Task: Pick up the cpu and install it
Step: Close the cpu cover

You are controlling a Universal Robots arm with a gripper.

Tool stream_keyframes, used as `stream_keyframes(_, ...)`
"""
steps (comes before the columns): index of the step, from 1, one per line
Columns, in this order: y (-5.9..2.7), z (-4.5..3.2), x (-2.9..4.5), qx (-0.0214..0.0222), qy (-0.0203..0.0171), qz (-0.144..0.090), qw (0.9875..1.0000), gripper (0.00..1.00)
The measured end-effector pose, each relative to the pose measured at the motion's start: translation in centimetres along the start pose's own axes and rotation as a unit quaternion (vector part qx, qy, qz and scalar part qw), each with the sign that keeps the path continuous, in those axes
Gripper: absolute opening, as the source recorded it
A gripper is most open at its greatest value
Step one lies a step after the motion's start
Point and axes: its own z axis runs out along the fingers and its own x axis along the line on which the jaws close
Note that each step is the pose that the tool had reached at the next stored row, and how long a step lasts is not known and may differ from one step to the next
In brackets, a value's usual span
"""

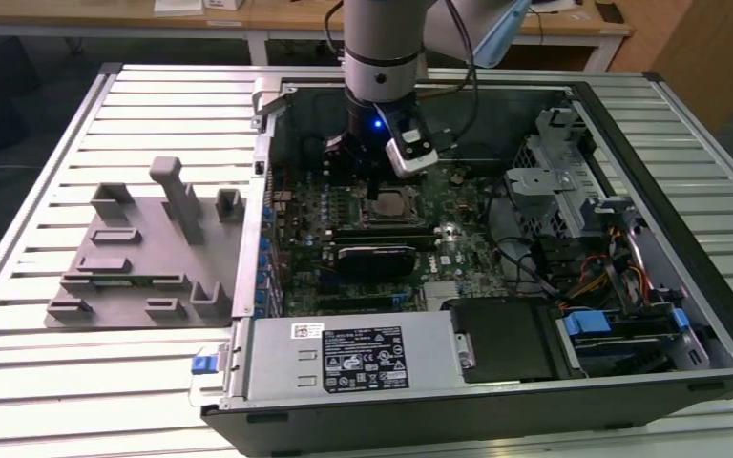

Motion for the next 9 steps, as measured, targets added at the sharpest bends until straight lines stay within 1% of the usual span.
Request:
stream_keyframes(3,0.01,-0.01,-0.08,0.0001,0.0001,0.000,1.0000,0.11)
stream_keyframes(4,0.03,-0.01,-0.29,0.0002,0.0001,0.000,1.0000,0.11)
stream_keyframes(9,0.22,0.03,-1.87,0.0002,0.0009,0.000,1.0000,0.11)
